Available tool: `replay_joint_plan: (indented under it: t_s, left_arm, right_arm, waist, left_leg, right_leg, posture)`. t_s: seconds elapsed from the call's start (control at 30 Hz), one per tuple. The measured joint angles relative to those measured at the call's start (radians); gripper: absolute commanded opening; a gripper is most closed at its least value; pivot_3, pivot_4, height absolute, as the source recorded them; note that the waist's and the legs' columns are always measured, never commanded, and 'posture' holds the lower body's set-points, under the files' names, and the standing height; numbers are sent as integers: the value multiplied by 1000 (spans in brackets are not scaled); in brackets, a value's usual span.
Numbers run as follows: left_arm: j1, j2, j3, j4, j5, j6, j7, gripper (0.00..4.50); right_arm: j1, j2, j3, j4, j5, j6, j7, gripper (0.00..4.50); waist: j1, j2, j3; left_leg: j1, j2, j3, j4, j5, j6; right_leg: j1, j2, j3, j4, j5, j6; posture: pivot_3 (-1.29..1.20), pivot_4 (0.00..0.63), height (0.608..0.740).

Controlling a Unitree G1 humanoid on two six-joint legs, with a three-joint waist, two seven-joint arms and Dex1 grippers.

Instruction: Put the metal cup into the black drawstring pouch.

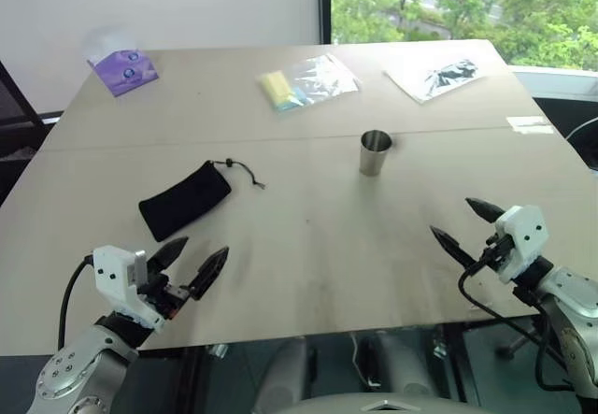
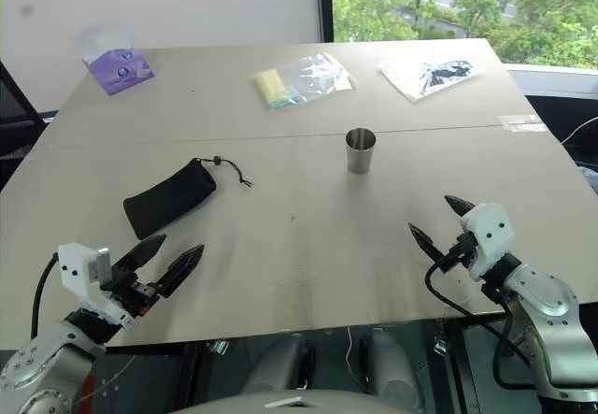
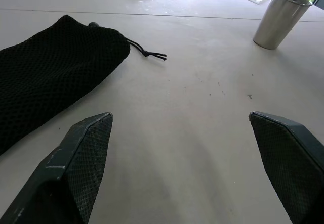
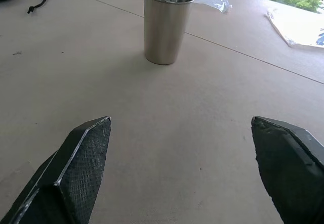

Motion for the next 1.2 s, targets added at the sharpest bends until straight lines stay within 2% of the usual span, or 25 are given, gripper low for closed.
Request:
replay_joint_plan:
  t_s: [0.1,0.23,0.4,0.5,0.6,0.7,0.77,0.8,0.93,1.2]
  left_arm:
    - [-29,-3,-3,-3,-9,23,47,4458]
    - [-193,8,-71,-105,-4,143,235,4458]
    - [-353,4,-129,-154,14,310,452,4458]
    - [-526,-20,-128,-158,9,506,644,4458]
    - [-724,-61,-104,-141,26,791,813,4458]
    - [-934,-124,-94,-55,131,1059,942,4458]
    - [-1020,-174,-99,11,203,1161,987,4458]
    - [-1032,-181,-104,22,213,1174,993,4458]
    - [-1141,-322,-97,159,304,1203,1074,4458]
    - [-1260,-366,-94,298,509,1203,1153,4458]
  right_arm:
    - [-20,0,8,0,0,2,-3,4500]
    - [-149,10,37,-13,27,29,-8,4500]
    - [-202,12,59,-13,65,37,25,4500]
    - [-249,-23,71,-15,104,47,84,4500]
    - [-280,-51,86,-37,140,66,127,4500]
    - [-307,-67,104,-67,189,102,160,4500]
    - [-312,-80,114,-69,199,111,183,4500]
    - [-312,-82,117,-69,199,110,189,4500]
    - [-309,-97,143,-55,171,88,221,4500]
    - [-260,-95,146,-82,159,86,200,4500]
  waist:
    - [0,0,0]
    - [2,-1,1]
    - [0,-1,1]
    - [1,-1,1]
    - [4,-2,2]
    - [3,-3,2]
    - [1,-4,2]
    - [0,-4,3]
    - [6,-6,3]
    - [9,-6,4]
  left_leg:
    - [0,0,0,0,0,0]
    - [1,0,-1,0,0,0]
    - [0,-1,-2,-2,0,0]
    - [0,-1,-3,-2,0,0]
    - [-1,-2,-5,-2,0,0]
    - [-2,-3,-6,-2,2,-4]
    - [-2,-3,-6,-2,3,-5]
    - [-2,-3,-7,-2,3,-5]
    - [-4,-3,-9,-2,3,-6]
    - [-15,-4,-11,0,4,-9]
  right_leg:
    - [0,0,0,0,0,0]
    - [1,0,-1,0,1,0]
    - [1,0,-1,-1,3,-3]
    - [1,0,-3,-1,3,-3]
    - [1,0,-5,-1,3,-2]
    - [1,-1,-6,-1,3,-2]
    - [1,-1,-6,-2,3,-2]
    - [1,-1,-6,-3,2,-2]
    - [0,-2,-8,-4,3,-2]
    - [-10,-2,-10,-3,3,-2]
  posture:
    - [0,150,740]
    - [0,150,740]
    - [0,150,740]
    - [0,150,740]
    - [0,150,740]
    - [0,150,740]
    - [0,150,740]
    - [0,150,740]
    - [0,150,740]
    - [0,150,740]
